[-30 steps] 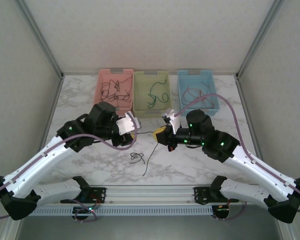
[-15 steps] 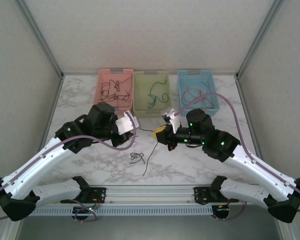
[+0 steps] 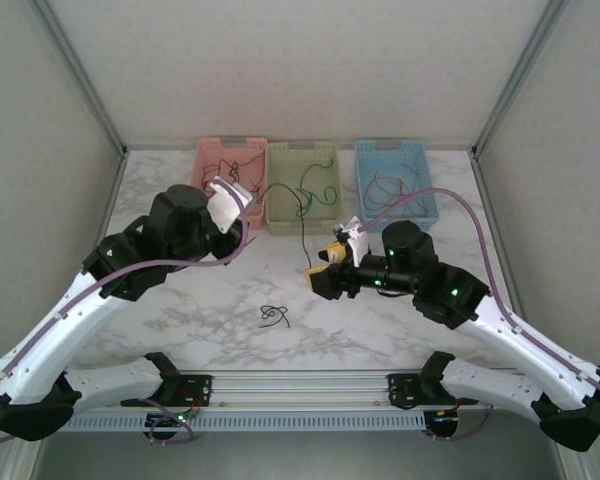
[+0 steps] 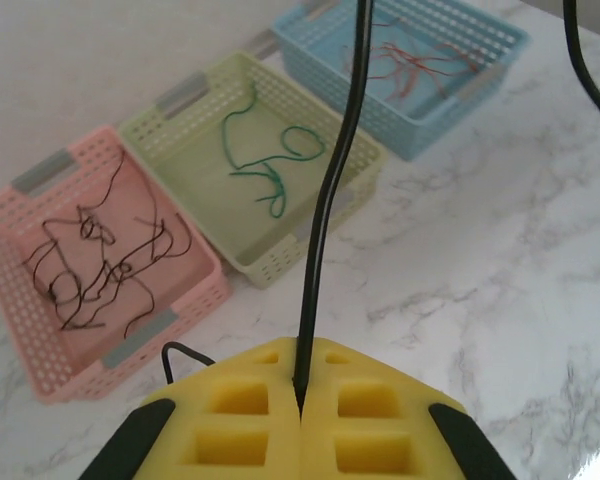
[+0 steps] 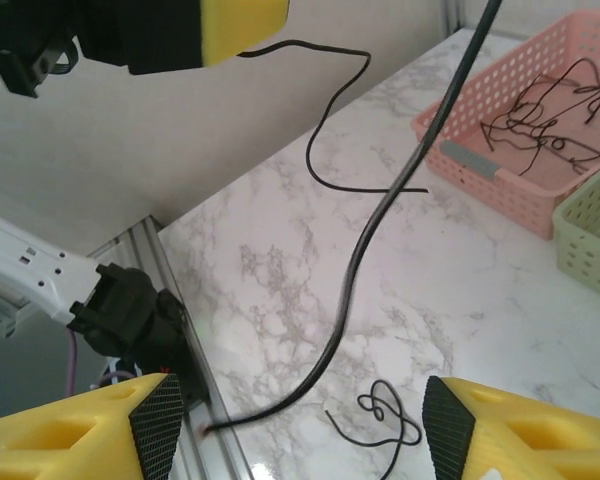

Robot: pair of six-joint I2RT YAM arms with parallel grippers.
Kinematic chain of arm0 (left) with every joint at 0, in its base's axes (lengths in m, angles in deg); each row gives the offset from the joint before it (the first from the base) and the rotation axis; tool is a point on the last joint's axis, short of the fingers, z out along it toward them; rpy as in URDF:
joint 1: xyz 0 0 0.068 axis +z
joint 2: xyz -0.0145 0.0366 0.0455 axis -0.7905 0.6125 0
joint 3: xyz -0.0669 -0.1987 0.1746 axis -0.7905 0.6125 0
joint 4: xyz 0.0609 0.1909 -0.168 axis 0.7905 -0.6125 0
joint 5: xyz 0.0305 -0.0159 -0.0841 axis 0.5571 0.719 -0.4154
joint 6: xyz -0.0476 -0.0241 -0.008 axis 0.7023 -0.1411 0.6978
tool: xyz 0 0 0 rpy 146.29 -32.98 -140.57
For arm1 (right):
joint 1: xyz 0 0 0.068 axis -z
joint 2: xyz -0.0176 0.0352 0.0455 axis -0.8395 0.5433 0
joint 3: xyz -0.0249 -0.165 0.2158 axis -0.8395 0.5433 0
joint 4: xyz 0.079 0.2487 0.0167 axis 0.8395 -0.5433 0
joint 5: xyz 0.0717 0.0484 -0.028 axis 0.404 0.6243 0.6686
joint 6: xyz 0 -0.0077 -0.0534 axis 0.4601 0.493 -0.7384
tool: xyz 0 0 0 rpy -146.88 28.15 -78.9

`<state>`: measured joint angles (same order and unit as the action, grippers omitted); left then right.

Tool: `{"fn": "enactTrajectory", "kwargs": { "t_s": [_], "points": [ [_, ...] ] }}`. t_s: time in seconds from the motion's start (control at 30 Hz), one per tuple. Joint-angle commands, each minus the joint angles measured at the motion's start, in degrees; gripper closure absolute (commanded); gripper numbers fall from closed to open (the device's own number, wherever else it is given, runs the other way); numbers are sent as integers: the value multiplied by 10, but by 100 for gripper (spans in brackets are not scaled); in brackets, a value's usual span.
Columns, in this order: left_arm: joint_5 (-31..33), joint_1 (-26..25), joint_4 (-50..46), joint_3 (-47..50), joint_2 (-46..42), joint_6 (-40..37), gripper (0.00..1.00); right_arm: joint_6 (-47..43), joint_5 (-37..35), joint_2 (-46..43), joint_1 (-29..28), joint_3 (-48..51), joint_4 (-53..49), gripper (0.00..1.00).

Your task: Untangle the cables

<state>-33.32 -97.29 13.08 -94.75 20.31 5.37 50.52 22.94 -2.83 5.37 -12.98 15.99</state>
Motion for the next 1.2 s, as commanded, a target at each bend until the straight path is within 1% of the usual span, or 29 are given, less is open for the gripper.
{"fn": "enactTrajectory", "kwargs": {
  "t_s": [0.0, 0.07, 0.23, 0.3, 0.37, 0.53, 0.63, 0.77, 0.9, 1.17],
  "points": [
    [46, 11, -26, -23, 25, 81, 100, 0, -19, -8, 2, 8, 8, 32],
    [48, 27, -13, -28, 39, 99, 100, 3, -19, -6, 3, 9, 7, 32],
    [58, 102, -8, -70, 100, 161, 100, 6, -21, -9, 2, 18, 13, 32],
    [67, 124, 19, -72, 116, 173, 100, 9, -17, -11, 2, 20, 15, 32],
    [59, 153, 39, -80, 144, 179, 100, 11, -16, -10, 2, 23, 16, 33],
    [40, 220, 52, -145, 242, 198, 100, 14, -14, -16, 2, 26, 11, 33],
    [48, 239, 62, -186, 291, 202, 100, 21, -11, -22, 3, 30, 9, 33],
    [22, 270, 64, -230, 359, 219, 100, 36, -5, -39, 2, 46, 11, 33],
    [11, 282, 51, -263, 417, 223, 100, 41, -14, -56, 2, 58, 1, 33],
    [1, 298, 49, -280, 498, 239, 100, 40, -18, -52, 2, 45, -18, 34]
  ]
}}
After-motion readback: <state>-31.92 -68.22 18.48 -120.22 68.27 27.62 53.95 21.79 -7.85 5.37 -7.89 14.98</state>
